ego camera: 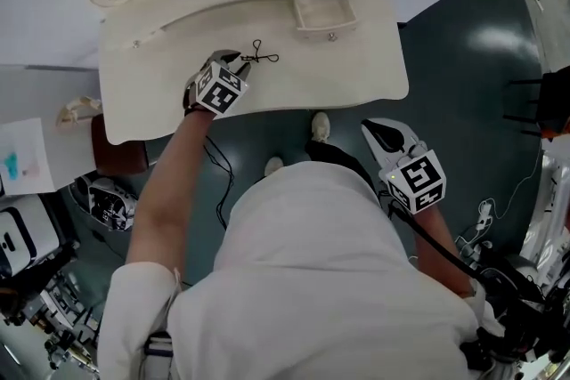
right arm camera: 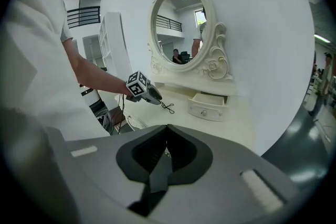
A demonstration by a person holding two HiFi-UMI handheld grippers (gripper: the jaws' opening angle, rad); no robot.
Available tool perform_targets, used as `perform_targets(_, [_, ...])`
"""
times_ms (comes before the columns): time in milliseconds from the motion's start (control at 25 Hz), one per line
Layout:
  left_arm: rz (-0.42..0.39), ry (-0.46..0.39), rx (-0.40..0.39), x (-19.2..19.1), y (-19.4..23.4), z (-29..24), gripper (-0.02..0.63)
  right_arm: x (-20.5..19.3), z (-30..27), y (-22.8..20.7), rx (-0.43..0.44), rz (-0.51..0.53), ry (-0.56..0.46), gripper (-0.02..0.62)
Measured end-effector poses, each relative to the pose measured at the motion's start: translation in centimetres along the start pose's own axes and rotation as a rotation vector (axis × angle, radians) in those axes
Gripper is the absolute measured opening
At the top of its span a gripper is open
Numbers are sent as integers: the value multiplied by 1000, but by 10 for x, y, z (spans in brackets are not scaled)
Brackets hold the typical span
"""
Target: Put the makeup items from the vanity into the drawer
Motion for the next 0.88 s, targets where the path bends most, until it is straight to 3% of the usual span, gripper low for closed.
perform_targets(200, [-77, 87, -20, 1, -2, -14, 118, -2, 0, -28, 24, -19, 4, 2])
perform_targets(400, [-132, 151, -11, 4, -3, -22, 62, -5, 2, -51, 43, -25, -2, 2])
perform_targets(560, [-142, 175, -5, 4, -6, -25, 20, -6, 0, -64, 52, -25, -12, 2])
perform_targets(880, [-181, 194, 5, 14, -11, -14, 14, -8, 0, -78, 70, -27, -34, 2])
Point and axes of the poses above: the fingertips, and each gripper's own axes: z backward along the fingers, y to its left, x out of its top, the point moved 6 cm from there along z, backward along the fingers, and after that the axes turned 3 degrees about -y, right-handed, at the moved point
